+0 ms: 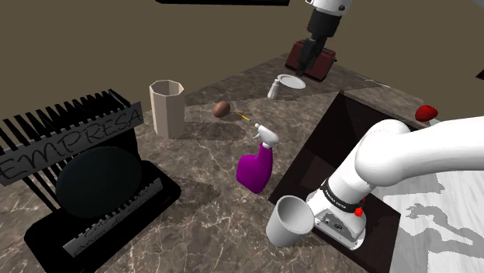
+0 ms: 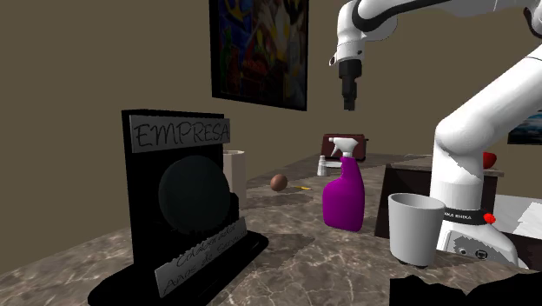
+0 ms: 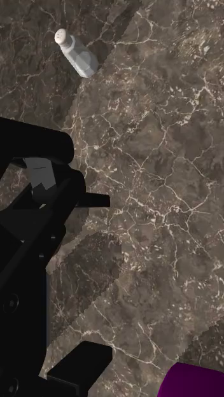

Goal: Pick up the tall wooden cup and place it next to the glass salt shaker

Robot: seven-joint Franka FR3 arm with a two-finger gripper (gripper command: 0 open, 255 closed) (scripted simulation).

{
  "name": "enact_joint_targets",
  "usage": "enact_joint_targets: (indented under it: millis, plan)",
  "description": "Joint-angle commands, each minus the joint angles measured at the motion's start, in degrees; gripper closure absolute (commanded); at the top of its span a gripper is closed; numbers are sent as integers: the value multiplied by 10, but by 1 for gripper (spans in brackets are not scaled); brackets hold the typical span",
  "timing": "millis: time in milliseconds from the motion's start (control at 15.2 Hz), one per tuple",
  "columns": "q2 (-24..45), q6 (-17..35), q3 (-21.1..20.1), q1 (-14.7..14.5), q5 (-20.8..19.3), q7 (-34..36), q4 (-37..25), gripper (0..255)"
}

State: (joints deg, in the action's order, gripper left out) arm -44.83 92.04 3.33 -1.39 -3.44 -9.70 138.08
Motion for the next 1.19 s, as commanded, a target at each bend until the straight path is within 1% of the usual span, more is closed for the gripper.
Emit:
enact_joint_targets:
  millis: [0,528,858,1122]
  plan:
    - [0,0,0,0,0,0,0,0]
    - [150,99,-43,-28,31,47,-50,0]
    - [250,146,-68,-40,39,74,-105,0]
    - [333,172,-85,-50,39,96,-161,0]
